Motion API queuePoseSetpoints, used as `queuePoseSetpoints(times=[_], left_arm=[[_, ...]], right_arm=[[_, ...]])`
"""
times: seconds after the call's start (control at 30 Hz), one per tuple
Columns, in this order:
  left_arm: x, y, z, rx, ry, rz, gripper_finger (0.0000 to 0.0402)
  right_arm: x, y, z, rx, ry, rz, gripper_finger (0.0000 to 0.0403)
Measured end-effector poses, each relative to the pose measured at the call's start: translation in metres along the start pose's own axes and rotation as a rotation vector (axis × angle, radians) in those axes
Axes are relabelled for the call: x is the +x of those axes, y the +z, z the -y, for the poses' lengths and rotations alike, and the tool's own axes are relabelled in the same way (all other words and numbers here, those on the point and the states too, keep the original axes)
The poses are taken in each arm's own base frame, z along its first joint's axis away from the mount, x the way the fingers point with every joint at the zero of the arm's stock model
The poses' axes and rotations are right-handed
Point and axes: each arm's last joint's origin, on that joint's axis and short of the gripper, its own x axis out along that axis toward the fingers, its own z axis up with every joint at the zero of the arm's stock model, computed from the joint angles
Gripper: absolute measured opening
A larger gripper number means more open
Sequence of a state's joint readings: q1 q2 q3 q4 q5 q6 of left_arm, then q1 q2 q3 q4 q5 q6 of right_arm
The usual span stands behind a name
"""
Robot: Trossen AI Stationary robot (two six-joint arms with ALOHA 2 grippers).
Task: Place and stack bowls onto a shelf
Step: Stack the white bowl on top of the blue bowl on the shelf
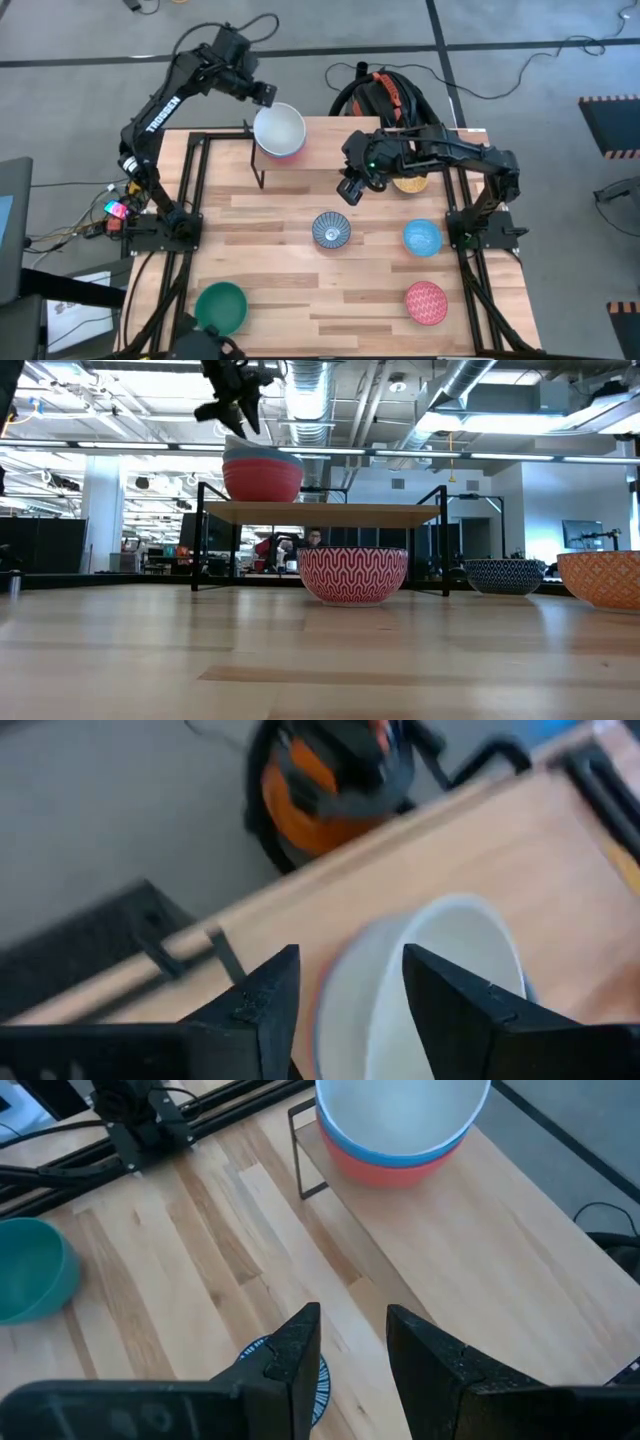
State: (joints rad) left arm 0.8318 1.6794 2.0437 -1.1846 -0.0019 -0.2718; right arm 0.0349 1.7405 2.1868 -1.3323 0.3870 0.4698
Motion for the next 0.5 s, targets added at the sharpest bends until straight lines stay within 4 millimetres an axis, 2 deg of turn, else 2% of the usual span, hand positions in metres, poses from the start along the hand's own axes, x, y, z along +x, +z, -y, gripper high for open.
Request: queuePoseSetpoints(times=[0.1,0.17,0.5], left_arm=[[-0.005,0.002,-0.002,0.011,0.079,0.037,0.0162],[0.000,0.001,-0.003,0.015,0.114,0.010,0.0162],[0.046,-0.007,0.011,0.072,0.168,-0.133,0.0162]], right_arm=[[0.001,0.001,0.002,-0.002,-0.004,0.000,0.0143],[0.001,0.001,0.002,-0.002,-0.006,0.000,0.0143],[0.001,0.001,0.003,-0.014,-0.008,0.000,0.0143]])
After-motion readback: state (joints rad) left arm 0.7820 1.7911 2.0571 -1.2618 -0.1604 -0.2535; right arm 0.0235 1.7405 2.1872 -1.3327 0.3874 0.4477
